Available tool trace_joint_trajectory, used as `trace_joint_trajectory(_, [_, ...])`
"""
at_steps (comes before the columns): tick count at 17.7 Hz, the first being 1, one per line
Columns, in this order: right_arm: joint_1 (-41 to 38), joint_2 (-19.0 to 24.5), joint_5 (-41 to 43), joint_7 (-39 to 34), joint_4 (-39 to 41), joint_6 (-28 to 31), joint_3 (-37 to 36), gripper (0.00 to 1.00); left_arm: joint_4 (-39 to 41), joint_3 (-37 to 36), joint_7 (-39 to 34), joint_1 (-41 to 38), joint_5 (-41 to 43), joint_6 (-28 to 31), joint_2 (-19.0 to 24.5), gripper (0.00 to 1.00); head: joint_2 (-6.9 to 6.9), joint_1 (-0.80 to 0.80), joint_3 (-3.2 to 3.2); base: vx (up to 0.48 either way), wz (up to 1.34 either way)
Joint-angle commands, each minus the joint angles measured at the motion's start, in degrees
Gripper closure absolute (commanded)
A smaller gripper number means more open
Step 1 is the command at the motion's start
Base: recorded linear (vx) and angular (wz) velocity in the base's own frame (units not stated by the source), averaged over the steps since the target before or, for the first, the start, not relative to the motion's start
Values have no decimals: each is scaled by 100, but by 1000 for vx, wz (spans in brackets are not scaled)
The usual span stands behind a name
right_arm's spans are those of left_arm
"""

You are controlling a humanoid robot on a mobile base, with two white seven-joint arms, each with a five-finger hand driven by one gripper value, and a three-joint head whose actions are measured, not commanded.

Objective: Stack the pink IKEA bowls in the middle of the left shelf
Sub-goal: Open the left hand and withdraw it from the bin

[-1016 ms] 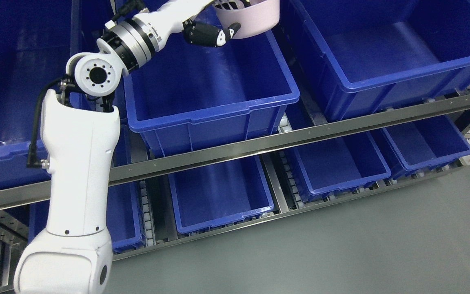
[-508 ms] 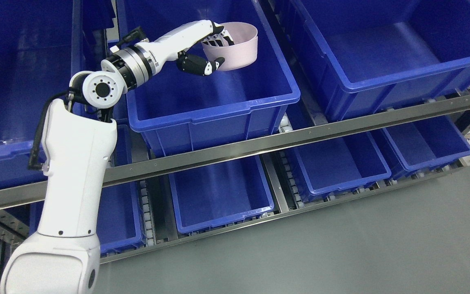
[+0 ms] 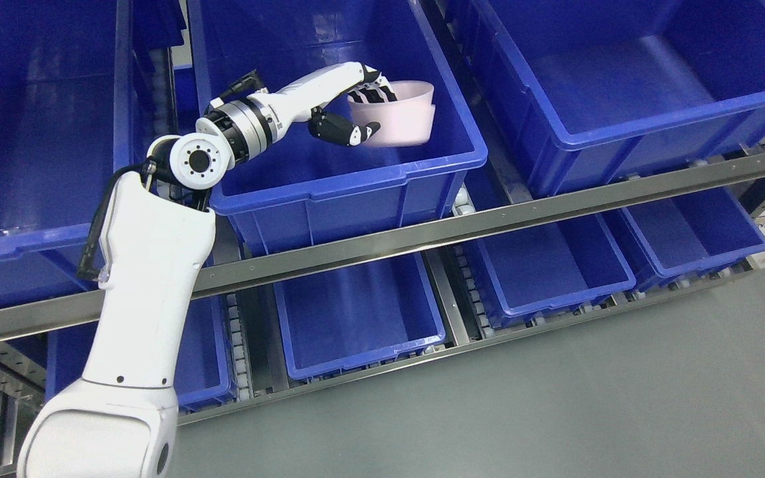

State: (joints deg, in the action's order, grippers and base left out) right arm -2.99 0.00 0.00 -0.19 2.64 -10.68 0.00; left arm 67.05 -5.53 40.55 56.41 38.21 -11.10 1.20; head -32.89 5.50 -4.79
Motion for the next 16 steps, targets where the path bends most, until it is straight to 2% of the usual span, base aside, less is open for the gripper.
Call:
trace_joint_trajectory(1, [0,-100,-44,1,0,5,-53,0,-281,95,-118,-16,-24,55,38,40,0,0,0,0,0])
trace_joint_trajectory(2, [0,-100,-44,1,0,5,-53,0,-254,218,-127,-8,-42,55,-20,36,0,0,0,0,0])
trace_joint_trajectory(4, [0,-100,-44,-8,0,5,-53,0,-158,901,-231,10,-77,55,-20,25,0,0,0,0,0])
trace_joint_trajectory(5, [0,-100,-44,1,0,5,-61,0,-166,1192,-580,28,-234,55,-20,14,0,0,0,0,0])
trace_joint_trajectory(6, [0,-100,-44,-8,0,5,-62,0,-175,1221,-1376,28,-662,90,-20,5,0,0,0,0,0])
trace_joint_trajectory(8, [0,-100,-44,-8,0,5,-53,0,-192,1221,-3605,-33,-1977,536,-20,3,0,0,0,0,0])
trace_joint_trajectory(9, [0,-100,-44,1,0,5,-53,0,-192,1169,-4608,-103,-2915,721,-20,3,0,0,0,0,0])
trace_joint_trajectory(10, [0,-100,-44,-8,0,5,-61,0,-140,1046,-4870,-287,-3473,879,-20,3,0,0,0,0,0])
trace_joint_trajectory(12, [0,-100,-44,1,0,5,-53,0,271,975,-4847,-691,-3540,1065,-20,1,0,0,0,0,0])
trace_joint_trajectory(16, [0,-100,-44,1,0,5,-53,0,1124,1054,-4513,-956,-3549,1531,-20,1,0,0,0,0,6])
